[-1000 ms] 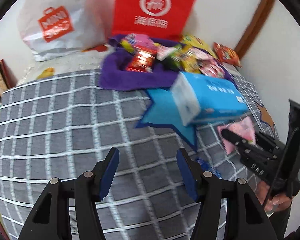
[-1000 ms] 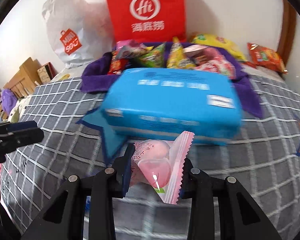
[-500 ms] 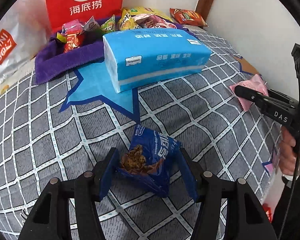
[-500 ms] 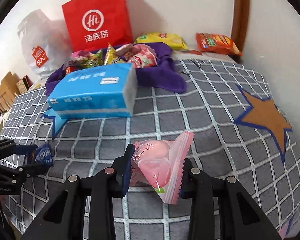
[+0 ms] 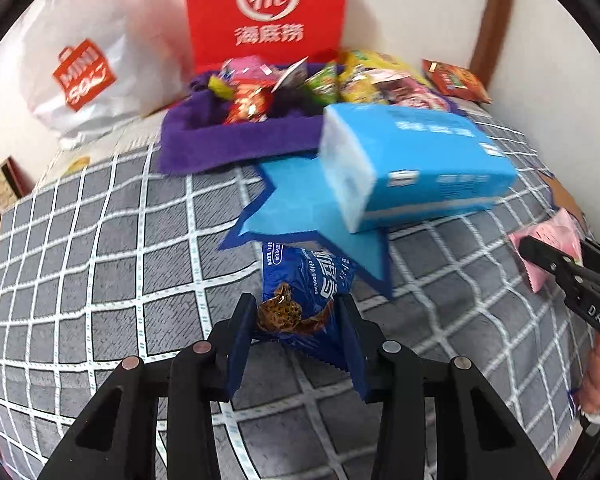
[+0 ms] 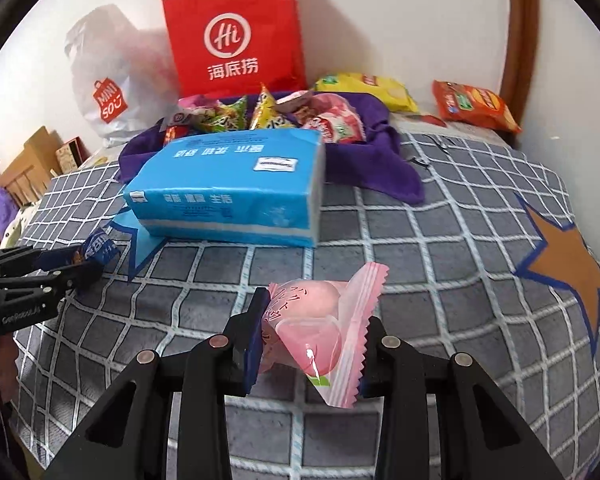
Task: Organize snacks
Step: 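Carry the blue bag and pink candy past the tissue pack toward the towel with both grippers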
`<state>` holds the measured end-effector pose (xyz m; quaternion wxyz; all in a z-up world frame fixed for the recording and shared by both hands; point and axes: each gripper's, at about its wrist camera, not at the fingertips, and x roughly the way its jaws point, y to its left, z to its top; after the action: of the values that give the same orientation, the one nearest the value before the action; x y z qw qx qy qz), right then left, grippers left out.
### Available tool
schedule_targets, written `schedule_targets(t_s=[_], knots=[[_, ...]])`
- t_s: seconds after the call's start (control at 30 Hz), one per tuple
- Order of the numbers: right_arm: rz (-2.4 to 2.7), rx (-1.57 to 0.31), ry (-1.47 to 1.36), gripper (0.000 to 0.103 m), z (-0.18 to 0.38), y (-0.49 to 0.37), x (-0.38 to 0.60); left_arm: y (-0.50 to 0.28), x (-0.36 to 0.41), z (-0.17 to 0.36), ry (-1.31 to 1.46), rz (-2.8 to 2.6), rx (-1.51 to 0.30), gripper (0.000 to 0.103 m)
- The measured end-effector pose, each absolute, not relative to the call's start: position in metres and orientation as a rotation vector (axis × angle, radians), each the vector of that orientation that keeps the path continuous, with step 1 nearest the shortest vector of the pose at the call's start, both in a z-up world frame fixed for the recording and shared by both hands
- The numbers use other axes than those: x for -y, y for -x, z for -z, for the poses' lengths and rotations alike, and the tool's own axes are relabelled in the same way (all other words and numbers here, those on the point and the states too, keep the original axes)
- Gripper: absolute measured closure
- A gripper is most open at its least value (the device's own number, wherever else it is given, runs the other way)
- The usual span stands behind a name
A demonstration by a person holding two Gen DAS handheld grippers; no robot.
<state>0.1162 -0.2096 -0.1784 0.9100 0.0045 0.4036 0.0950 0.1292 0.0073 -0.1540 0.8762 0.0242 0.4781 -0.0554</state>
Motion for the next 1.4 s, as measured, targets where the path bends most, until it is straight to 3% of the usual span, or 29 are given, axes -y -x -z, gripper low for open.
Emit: schedule_targets(t_s=[0.53, 0.73, 1.4], knots=[[-0.199, -0.880, 0.012, 0.066, 0.197, -0.128, 0.200, -0.125, -0.006, 0.163, -0.042, 0.079, -0.927, 0.058], [-0.219, -0.883, 0.012, 0.061, 0.198, -0.129, 0.200, -0.124, -0.007, 0.163, -0.021, 0.090, -0.926, 0.058], [-0.205, -0.878, 0.046, 0.061, 0.201, -0.130, 0.197, -0.123, -0.014, 0.162, 0.034, 0.113, -0.913, 0.058]])
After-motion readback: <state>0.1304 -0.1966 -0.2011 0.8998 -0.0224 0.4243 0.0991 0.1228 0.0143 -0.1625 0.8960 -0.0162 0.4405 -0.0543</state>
